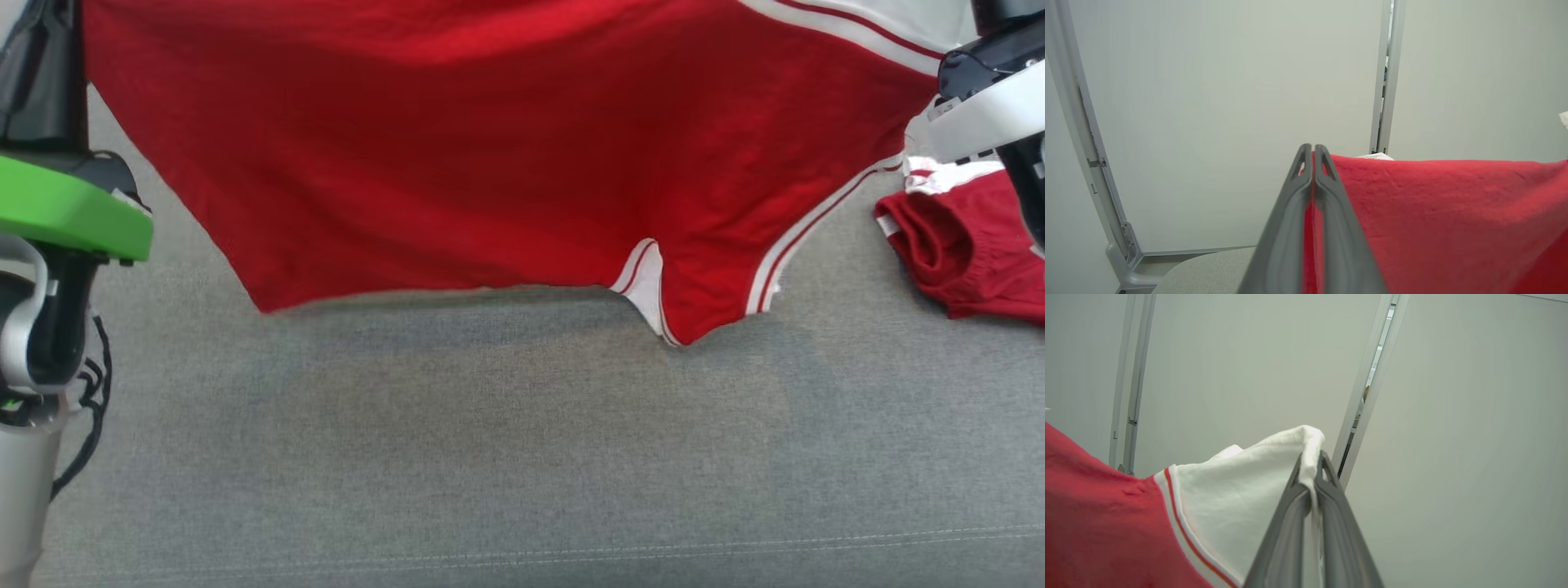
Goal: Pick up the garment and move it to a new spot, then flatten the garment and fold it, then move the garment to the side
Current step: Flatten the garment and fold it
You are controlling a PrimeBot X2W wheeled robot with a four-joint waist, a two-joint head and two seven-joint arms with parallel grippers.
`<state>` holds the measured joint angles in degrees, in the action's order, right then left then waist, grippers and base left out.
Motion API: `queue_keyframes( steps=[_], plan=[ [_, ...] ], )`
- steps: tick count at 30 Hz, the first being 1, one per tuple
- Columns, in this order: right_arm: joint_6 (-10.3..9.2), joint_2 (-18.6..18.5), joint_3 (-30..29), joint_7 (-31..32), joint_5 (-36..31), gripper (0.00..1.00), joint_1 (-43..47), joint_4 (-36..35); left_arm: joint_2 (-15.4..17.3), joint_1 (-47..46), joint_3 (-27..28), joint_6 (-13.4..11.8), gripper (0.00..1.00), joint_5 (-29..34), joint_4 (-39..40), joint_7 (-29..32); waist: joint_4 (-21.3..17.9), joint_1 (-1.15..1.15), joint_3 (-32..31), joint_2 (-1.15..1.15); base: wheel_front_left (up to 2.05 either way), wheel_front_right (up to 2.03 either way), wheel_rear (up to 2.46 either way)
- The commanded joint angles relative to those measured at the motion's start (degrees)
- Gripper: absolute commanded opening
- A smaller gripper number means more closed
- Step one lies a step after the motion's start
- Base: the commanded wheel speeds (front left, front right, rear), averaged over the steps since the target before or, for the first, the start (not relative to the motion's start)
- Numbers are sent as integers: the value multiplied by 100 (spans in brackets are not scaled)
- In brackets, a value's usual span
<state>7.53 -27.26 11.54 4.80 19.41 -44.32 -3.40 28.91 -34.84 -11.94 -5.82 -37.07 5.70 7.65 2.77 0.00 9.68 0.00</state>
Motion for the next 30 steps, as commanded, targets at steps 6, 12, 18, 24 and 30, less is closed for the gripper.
queue_keyframes(
  steps=[6,12,18,24,30],
  plan=[
    [-9,-143,9,238,123,0,-201,-218,231,-404,-50,-53,0,71,267,420,-211,0,-333,0,0,0,0],
    [-9,60,11,367,449,0,-494,71,196,-817,-176,-5,0,7,237,702,-267,0,-230,0,0,0,0],
    [-9,224,289,246,555,0,-1455,1160,-77,-1797,-422,292,0,-81,-636,860,-268,0,12,0,0,0,0],
    [-9,479,664,-214,530,0,-2735,2720,-426,-2971,-656,558,0,5,-2180,850,-280,0,170,0,0,0,0],
    [-9,805,763,-590,483,0,-3803,4085,-693,-3900,-841,737,0,101,-3443,844,-262,0,348,0,0,0,0]
  ],
)
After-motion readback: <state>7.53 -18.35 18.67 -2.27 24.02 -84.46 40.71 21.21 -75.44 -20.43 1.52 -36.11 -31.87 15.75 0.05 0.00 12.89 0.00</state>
